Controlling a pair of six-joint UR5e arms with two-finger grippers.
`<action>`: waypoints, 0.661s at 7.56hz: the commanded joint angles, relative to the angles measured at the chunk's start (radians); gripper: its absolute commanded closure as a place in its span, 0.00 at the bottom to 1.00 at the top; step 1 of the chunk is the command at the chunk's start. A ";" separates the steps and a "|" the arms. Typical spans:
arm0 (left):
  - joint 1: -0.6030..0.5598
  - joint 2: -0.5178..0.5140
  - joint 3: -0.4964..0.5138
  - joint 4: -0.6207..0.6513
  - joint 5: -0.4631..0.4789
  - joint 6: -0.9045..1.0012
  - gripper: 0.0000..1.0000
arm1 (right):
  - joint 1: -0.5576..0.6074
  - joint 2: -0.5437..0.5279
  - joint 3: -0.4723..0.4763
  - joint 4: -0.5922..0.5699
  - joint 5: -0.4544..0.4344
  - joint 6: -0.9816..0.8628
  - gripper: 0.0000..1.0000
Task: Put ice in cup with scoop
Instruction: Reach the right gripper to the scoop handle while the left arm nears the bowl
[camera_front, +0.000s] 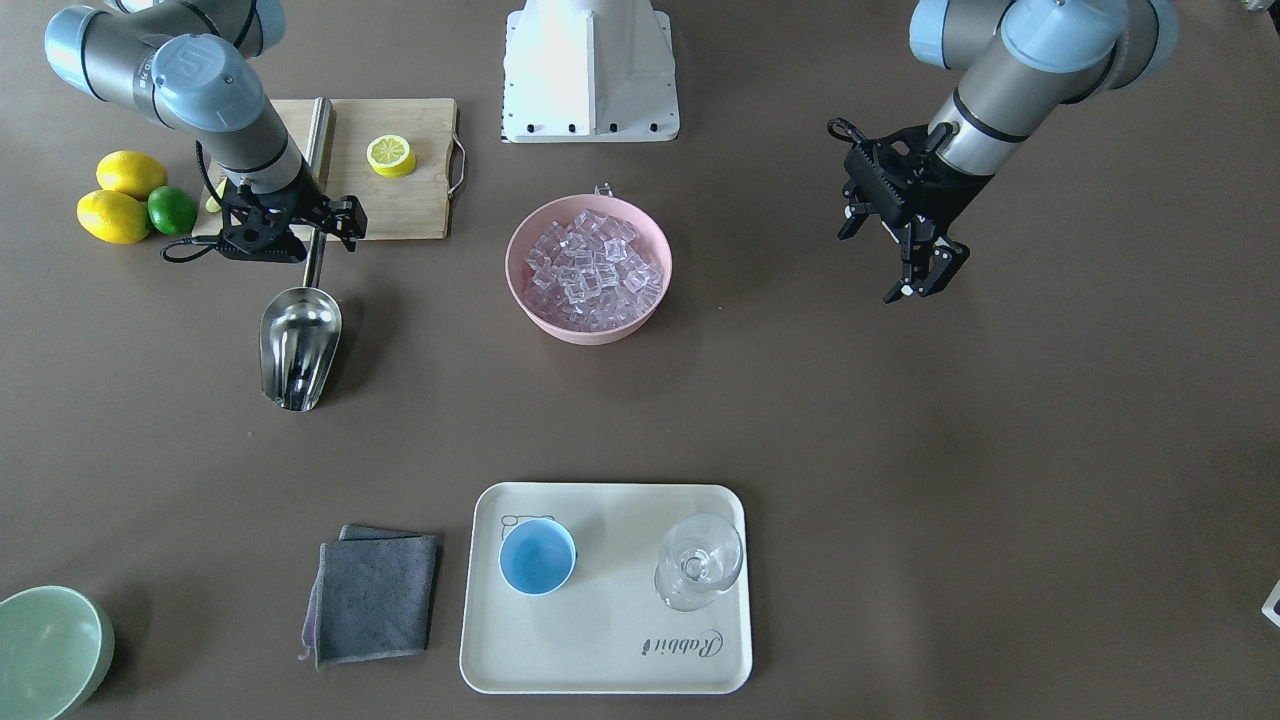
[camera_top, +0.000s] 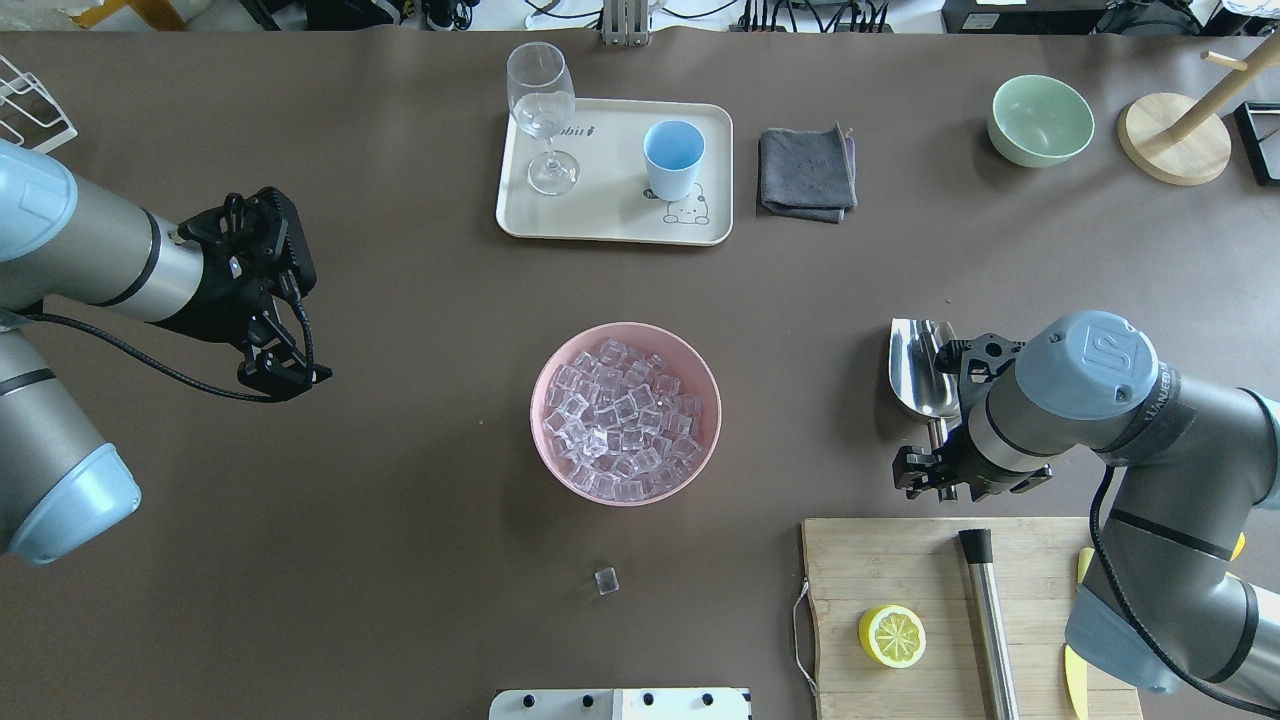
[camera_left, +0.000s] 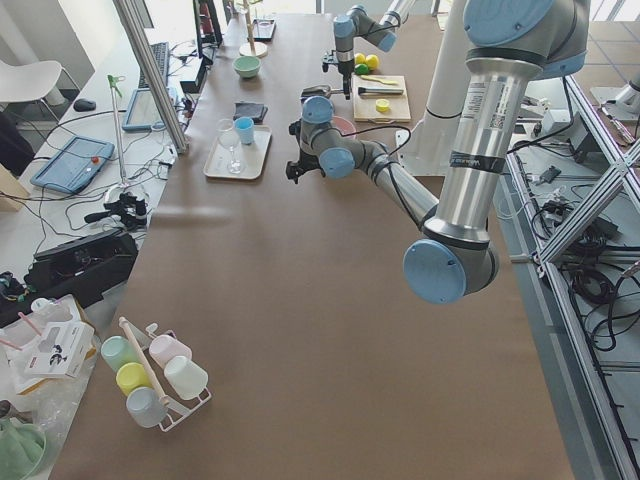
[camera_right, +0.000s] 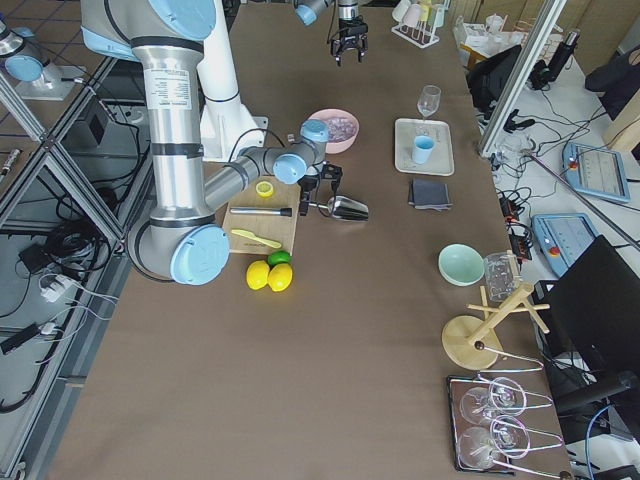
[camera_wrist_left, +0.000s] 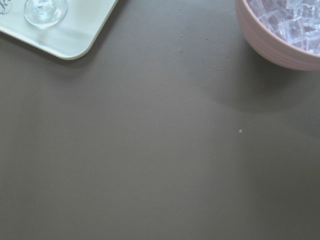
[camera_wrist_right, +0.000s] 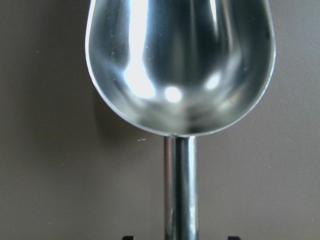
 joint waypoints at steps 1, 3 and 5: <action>0.018 -0.001 0.008 -0.030 0.016 0.004 0.02 | 0.000 -0.002 0.004 -0.001 0.004 0.000 0.81; 0.089 -0.026 0.054 -0.177 0.044 0.004 0.02 | 0.001 -0.003 0.010 -0.001 0.007 0.000 1.00; 0.156 -0.010 0.065 -0.255 0.047 0.027 0.01 | 0.004 -0.005 0.028 -0.006 0.007 -0.001 1.00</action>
